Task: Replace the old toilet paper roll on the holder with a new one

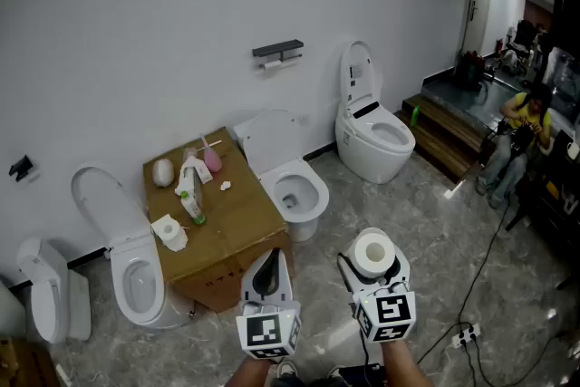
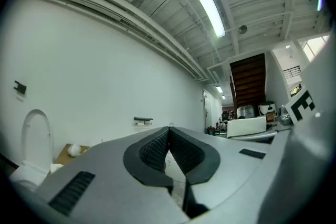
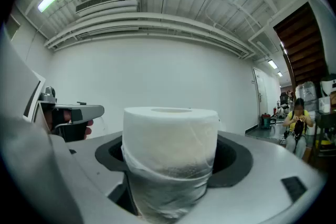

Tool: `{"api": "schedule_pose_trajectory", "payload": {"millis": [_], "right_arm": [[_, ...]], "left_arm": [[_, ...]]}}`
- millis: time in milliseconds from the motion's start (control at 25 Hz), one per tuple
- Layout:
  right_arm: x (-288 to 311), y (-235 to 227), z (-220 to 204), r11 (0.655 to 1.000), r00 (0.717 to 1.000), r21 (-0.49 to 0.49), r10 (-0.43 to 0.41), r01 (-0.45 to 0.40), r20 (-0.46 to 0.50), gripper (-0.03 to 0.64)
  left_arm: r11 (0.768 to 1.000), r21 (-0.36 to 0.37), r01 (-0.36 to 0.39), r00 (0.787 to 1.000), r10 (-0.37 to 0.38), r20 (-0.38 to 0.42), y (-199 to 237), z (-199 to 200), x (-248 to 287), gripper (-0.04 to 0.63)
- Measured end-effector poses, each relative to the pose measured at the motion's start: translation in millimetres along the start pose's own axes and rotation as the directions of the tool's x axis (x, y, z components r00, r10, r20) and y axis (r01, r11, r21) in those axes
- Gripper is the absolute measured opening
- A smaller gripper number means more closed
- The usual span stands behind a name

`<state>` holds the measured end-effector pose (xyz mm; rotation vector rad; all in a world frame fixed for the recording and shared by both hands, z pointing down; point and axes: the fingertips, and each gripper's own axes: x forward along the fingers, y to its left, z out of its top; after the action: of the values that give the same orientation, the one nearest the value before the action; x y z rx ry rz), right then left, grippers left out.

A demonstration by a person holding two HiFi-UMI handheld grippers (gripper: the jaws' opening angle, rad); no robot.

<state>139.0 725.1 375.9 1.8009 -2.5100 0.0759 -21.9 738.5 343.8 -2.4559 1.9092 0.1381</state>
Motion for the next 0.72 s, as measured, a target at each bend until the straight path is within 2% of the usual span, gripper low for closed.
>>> {"api": "schedule_pose_trajectory", "payload": {"millis": [240,720], "right_arm": [[-4,-18,-1,1.000,1.000,0.010,-0.003,0.003,0.010,0.416],[-12,-57,-14,0.998,0.999,0.053,0.037,-0.038,0.007,0.416]], "left_arm": [[1.000,0.016,0.011,1.000,-0.011,0.000,-19,0,6,0.017],[0.999,0.036,-0.017,1.000,0.017,-0.014,-63,-11,18,0.017]]}}
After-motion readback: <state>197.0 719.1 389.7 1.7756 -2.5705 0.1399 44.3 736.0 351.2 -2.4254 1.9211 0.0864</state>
